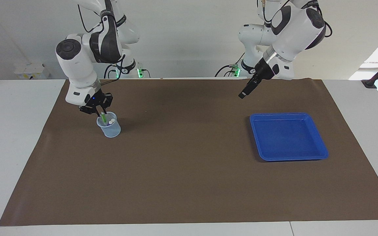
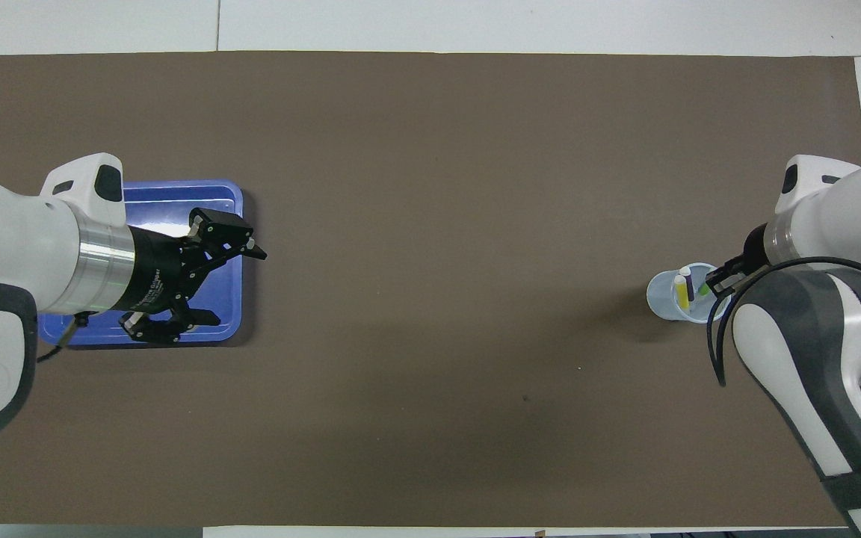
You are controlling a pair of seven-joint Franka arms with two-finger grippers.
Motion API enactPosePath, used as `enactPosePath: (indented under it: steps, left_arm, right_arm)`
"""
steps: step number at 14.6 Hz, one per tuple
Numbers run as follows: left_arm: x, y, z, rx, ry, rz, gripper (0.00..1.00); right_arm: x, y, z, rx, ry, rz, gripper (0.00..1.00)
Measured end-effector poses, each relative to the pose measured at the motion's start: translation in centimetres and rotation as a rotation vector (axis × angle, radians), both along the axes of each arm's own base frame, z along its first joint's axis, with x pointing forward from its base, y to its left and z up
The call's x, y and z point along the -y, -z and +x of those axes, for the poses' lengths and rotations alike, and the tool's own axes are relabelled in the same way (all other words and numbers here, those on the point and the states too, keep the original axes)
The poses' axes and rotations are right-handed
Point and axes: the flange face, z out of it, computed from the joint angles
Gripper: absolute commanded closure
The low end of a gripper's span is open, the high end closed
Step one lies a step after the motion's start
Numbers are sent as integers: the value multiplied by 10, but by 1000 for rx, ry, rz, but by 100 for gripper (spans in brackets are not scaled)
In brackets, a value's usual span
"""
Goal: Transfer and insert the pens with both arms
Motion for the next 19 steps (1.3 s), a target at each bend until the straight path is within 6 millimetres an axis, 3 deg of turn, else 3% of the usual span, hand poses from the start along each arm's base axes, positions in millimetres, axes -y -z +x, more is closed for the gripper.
enactPosePath:
  steps: [2,5,9,12,14,17,19]
  left_arm:
    - [-13,-17,12,44,209,106,0]
    - [-26,-42,31,96,471,223,0]
    - [-61,-75,33,93,748,240,0]
    - [-75,-92,26,114,885,232,0]
    - [-74,-87,25,122,915,231,0]
    - [-74,-72,33,145,876,242,0]
    - [-74,-73,32,135,856,242,0]
  right_arm:
    - [0,-19,3,39,1,1,0]
    - [1,-71,2,63,42,-3,0]
    - [1,-133,-6,77,94,3,0]
    - [0,-150,-8,72,102,14,0]
    - [3,-169,-11,40,138,13,0]
    - [32,-177,-5,42,302,10,0]
    - [48,-179,-6,9,392,3,0]
